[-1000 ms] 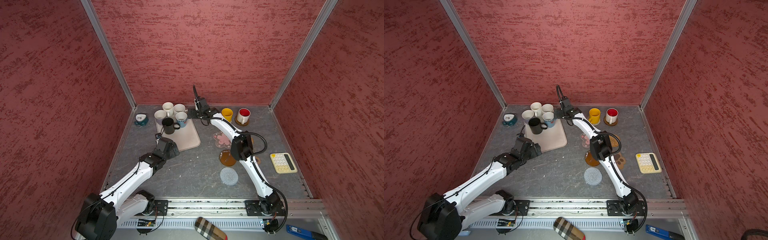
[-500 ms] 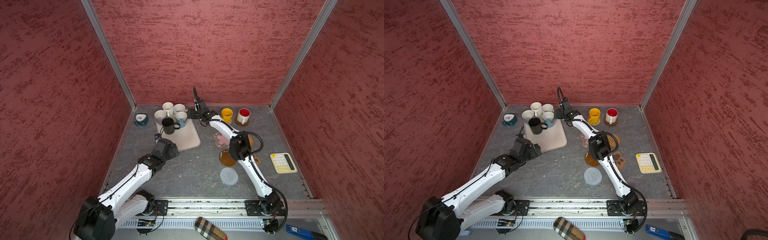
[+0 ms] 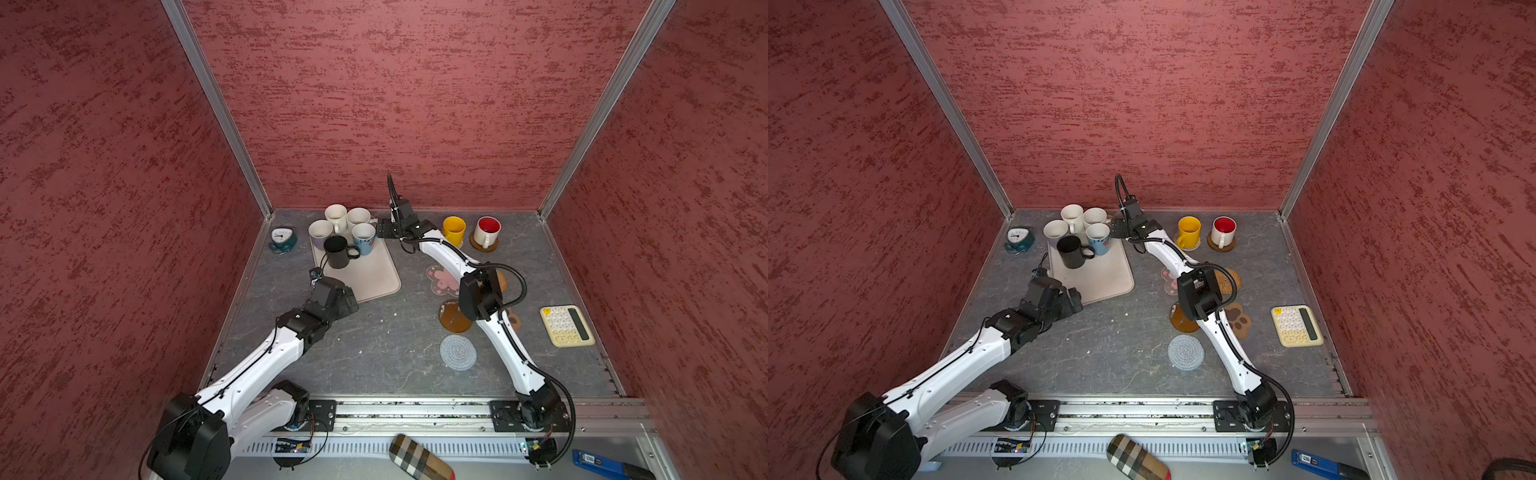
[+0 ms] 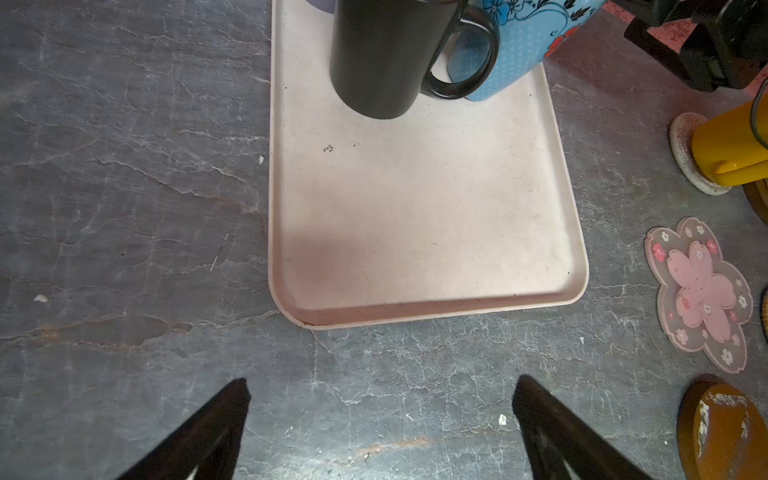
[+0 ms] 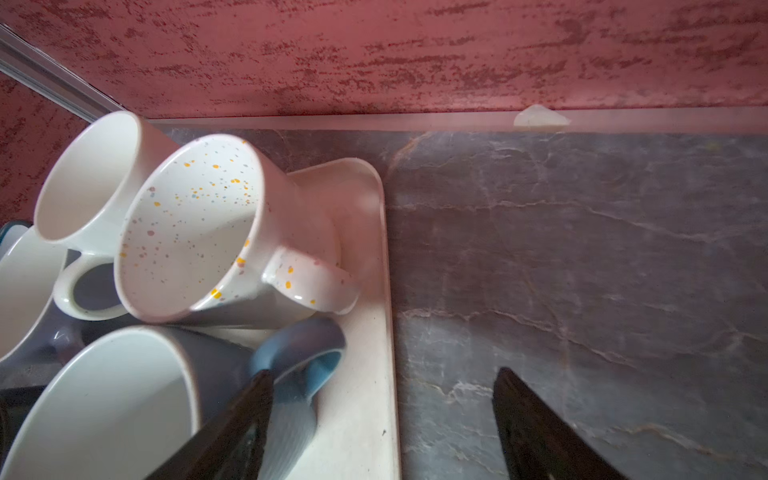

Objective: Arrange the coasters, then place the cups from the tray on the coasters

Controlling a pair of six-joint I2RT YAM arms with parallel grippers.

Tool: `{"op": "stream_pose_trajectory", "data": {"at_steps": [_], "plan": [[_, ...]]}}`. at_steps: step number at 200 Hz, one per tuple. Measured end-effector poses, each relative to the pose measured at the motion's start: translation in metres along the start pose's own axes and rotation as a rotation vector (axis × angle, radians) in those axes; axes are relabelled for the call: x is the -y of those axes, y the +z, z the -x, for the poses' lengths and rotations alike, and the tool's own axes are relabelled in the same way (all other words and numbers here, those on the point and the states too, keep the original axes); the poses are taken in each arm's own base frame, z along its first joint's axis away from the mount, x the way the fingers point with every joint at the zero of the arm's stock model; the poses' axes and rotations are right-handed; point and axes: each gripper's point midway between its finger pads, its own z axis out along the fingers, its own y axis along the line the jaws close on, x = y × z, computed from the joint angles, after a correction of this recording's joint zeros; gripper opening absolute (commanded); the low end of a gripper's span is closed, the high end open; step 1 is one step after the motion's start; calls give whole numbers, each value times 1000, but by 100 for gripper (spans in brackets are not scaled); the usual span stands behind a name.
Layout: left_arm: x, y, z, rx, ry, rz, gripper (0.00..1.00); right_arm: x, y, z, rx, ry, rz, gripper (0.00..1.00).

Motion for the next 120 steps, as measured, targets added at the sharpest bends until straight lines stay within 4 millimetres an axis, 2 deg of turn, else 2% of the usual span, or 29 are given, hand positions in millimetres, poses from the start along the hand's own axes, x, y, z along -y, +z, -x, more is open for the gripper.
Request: {"op": "stream_pose_trajectory", "data": {"at_steps": [28,50,67,88,105,120], "plan": [[0,0,0,0,-6,0,100,1,-1,-4,-12,-2,0,88],[-1,2,-1,-9,-12,1,93,3,-2,-10,-31,-8,-4,92],[-4,9,-5,-38,-22,14,83,2,-5,-8,-32,-11,-4,92],[-10,22,-10,-96,-45,43,65,-2,-16,-1,-25,-17,-1,91],[-15,33,-11,-148,-82,53,51,-6,-33,6,-19,-23,2,84],[-22,43,-10,-187,-127,64,48,-9,-54,13,-14,-27,6,76]]}}
